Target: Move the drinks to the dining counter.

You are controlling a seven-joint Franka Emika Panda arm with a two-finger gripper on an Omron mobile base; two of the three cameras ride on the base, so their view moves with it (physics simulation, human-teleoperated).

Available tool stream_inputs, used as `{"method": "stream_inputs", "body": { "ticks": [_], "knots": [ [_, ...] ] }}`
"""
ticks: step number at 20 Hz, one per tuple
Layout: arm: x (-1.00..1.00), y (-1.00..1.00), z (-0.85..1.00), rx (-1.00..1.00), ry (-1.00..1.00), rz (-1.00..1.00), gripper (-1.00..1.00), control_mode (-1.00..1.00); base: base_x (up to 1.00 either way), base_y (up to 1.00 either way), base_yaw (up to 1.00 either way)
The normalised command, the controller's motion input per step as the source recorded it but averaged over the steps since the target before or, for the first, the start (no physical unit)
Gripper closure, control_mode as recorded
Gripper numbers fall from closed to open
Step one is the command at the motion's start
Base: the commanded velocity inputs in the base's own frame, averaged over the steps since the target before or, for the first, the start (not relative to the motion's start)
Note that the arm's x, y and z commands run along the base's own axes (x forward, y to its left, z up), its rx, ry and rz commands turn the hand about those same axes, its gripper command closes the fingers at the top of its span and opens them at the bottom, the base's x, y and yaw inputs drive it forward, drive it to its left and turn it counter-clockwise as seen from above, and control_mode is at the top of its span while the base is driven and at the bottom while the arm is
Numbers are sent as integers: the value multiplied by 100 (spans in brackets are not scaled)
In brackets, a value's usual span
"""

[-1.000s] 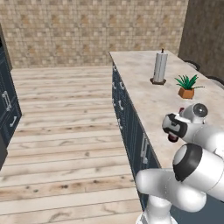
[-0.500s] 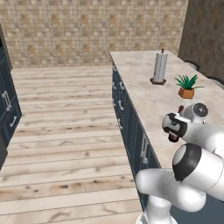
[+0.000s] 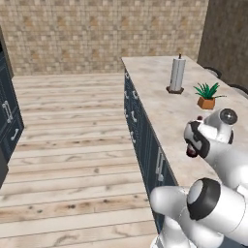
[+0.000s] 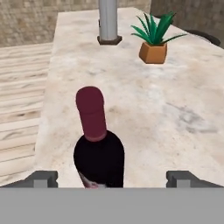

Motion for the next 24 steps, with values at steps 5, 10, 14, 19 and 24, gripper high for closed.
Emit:
{"method": "stream_inputs", "body": {
  "ticks": [5,10,14,19,24],
  "knots": [
    [-79,0,100,2,22,-3,-100,-100,0,0,0],
    [-83,18,100,2,30,0,-100,-100,0,0,0],
    [-95,35,95,3,17,0,-100,-100,0,0,0],
    [-67,33,21,0,-5,0,-100,-100,0,0,0],
    [-28,34,-11,0,-22,4,-100,-100,0,0,0]
  ]
}}
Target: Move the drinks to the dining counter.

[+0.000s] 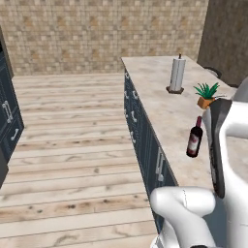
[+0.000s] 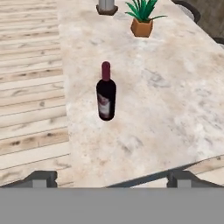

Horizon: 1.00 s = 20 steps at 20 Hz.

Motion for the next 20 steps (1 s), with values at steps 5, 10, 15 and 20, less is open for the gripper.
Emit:
{"method": "stream_inputs", "body": {
  "ticks": [5,10,15,20],
  "knots": [
    [-24,27,1,-9,-24,7,-100,-100,0,0,0],
    [-19,5,16,-3,-10,1,-100,-100,0,0,0],
    [-56,0,38,0,1,0,-100,-100,0,0,0],
    [-30,0,28,0,0,0,-100,100,-17,-5,-3]
  ]
}}
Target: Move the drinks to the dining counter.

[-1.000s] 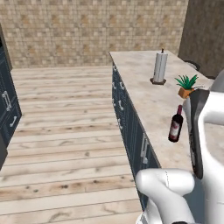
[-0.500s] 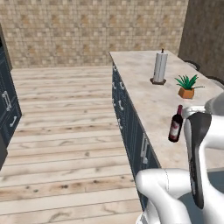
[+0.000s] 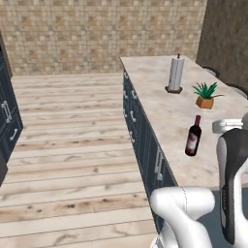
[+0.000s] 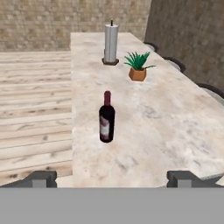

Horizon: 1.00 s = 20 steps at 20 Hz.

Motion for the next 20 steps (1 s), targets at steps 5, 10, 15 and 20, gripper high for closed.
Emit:
{"method": "stream_inputs", "body": {
  "ticks": [5,10,15,20],
  "knots": [
    [0,0,0,0,0,0,-100,100,-4,-35,-73],
    [0,0,0,0,0,0,-100,100,0,0,-100],
    [0,0,0,0,0,0,-100,100,0,0,-100],
    [0,0,0,0,0,0,-100,100,0,0,-100]
  ]
}}
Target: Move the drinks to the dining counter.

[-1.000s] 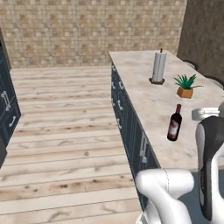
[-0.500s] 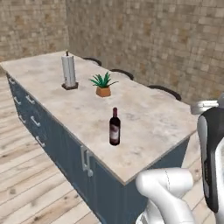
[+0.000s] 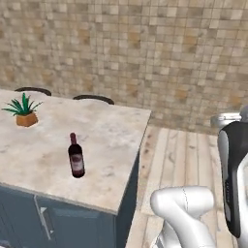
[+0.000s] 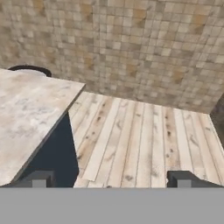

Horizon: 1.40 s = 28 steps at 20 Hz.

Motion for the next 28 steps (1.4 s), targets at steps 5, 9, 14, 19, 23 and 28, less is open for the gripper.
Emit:
{"method": "stream_inputs", "body": {
  "ticks": [5,9,14,19,23,28],
  "knots": [
    [0,0,0,0,0,0,-100,100,0,0,-100],
    [0,0,0,0,0,0,-100,100,0,-1,-100],
    [0,0,0,0,0,0,-100,100,0,-3,-99],
    [0,0,0,0,0,0,-100,100,1,-34,-91],
    [0,0,0,0,0,0,-100,100,53,-16,-56],
    [0,0,0,0,0,0,-100,100,99,0,-21]
  ]
}}
